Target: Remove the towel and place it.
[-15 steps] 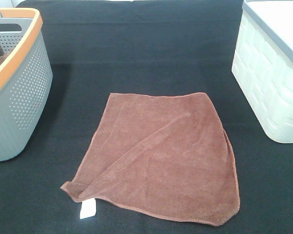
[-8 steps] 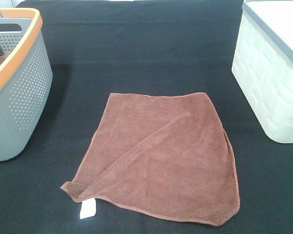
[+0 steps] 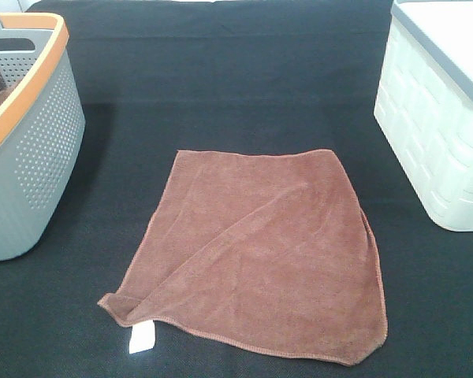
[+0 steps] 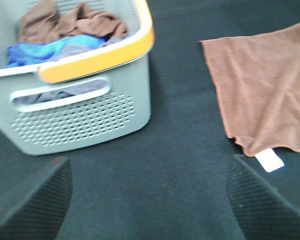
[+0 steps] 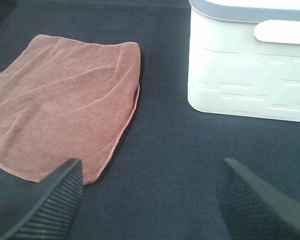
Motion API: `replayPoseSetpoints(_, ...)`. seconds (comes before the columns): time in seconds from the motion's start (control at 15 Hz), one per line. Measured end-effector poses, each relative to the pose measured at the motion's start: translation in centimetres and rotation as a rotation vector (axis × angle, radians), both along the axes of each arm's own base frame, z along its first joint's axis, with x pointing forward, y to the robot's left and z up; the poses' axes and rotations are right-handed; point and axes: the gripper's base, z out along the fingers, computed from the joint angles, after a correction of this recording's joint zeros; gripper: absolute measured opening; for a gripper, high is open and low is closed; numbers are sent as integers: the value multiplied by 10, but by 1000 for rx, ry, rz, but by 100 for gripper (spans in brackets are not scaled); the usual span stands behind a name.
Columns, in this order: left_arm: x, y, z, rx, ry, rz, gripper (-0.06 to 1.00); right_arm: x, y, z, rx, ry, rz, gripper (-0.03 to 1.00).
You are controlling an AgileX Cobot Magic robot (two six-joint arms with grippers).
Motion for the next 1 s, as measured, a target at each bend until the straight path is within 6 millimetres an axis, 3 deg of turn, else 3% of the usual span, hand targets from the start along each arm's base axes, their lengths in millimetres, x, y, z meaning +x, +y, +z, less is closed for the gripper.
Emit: replayPoseSetpoints(1.0,0,3,0,-21,5,41,80,0,0,0,0,0,0,71)
